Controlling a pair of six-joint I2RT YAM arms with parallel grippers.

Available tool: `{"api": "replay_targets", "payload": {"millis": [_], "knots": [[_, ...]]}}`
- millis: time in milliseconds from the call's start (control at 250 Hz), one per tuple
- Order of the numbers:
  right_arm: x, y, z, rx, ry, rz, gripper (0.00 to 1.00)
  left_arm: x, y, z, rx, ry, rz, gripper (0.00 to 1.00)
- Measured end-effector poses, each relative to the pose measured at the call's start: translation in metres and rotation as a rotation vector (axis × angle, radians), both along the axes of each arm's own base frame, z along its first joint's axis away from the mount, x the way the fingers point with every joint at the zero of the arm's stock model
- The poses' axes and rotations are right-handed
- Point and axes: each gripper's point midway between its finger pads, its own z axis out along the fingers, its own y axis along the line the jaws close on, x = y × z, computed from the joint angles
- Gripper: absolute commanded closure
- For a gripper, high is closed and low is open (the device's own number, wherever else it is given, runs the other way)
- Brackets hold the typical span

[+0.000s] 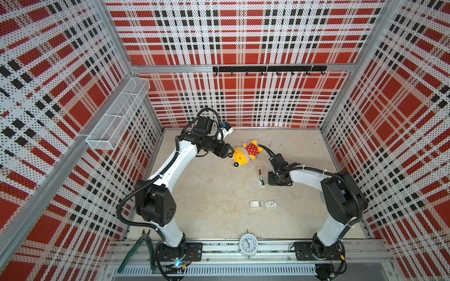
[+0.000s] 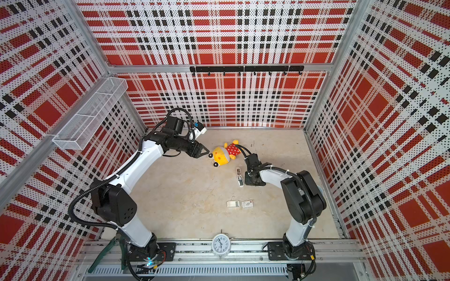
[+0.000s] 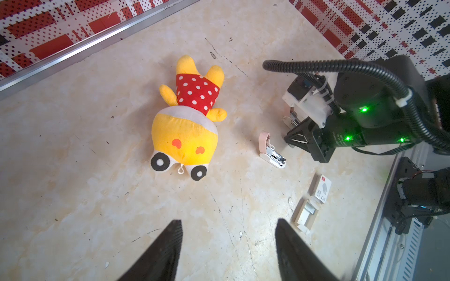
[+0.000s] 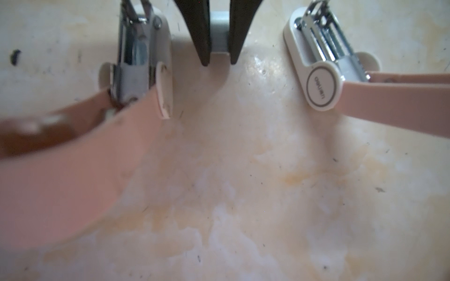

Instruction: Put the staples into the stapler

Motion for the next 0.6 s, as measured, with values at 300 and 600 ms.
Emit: {"api": "replay_targets", "payload": {"millis": [300,600], "knots": [[0.004,-0.001,0.015,-0.006,-0.044,0.021,0.86,0.0,0.0,0.0,-0.001,0.002,0.002,0.36],[0.009,-0.006,0.031,-0.035,-0.1,0.041,0.85,0.0,0.0,0.0,-0.002,0.005,0.006,0.36]]}}
